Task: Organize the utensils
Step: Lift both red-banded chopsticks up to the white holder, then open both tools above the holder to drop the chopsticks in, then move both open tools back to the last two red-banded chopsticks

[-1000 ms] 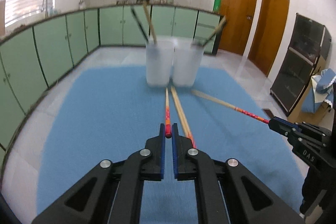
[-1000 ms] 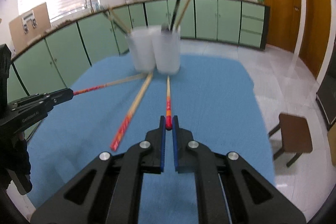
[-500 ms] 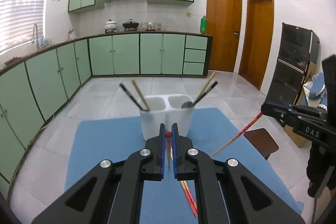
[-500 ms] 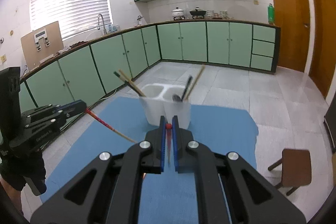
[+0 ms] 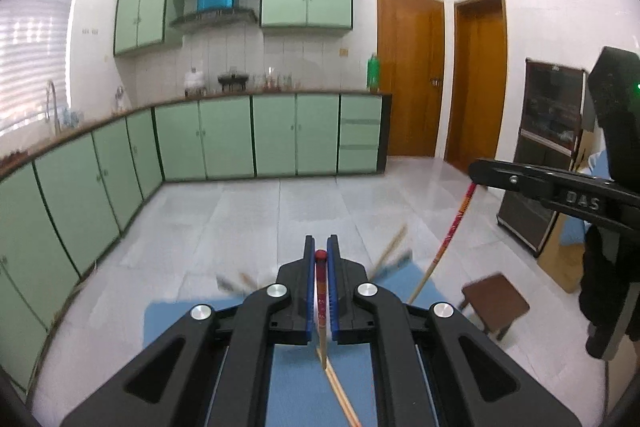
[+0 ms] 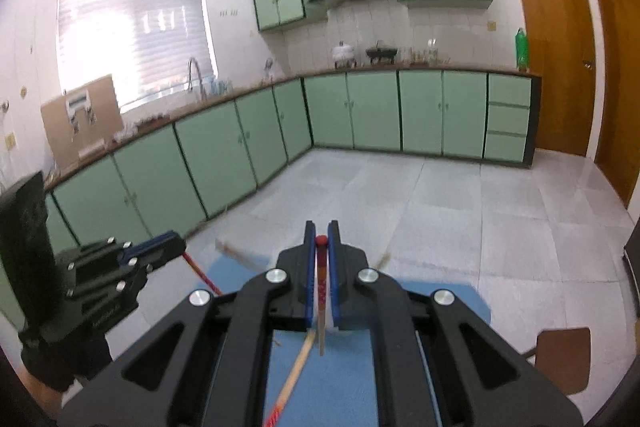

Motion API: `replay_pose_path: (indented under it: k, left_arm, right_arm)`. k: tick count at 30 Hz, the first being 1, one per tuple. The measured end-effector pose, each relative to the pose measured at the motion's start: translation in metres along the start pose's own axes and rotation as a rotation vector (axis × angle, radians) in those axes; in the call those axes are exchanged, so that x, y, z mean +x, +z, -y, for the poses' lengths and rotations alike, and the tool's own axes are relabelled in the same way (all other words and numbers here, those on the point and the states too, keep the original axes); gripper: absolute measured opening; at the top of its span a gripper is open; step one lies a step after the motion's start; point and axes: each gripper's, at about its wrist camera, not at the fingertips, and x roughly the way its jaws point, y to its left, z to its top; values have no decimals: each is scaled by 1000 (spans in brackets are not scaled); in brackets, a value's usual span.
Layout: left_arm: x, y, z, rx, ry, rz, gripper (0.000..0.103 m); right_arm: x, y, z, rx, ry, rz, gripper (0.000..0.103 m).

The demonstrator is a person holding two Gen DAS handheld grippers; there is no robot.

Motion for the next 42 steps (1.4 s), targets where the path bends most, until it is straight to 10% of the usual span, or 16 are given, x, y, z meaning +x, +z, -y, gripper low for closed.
replay_pose_path:
  k: [9,17,26,34,42]
  left_arm:
    - [28,62,-4,13,68,132,6]
    - [82,20,-17,-44,76,8,13]
    - [53,-14,-27,-69,78,4,39]
    - [15,-106,-19,-119,101,-84,64]
    - [24,-214,-20,-168,166,-298,70]
  right_arm:
    - [40,57,16,9,-80,113,5]
    - [101,25,31,46,-105,-26,11]
    - [58,-7,38,63,-140,16,31]
    - [10,-100,36,78,-178,-5,79]
    - [17,-208,15,74,-187,-161,89]
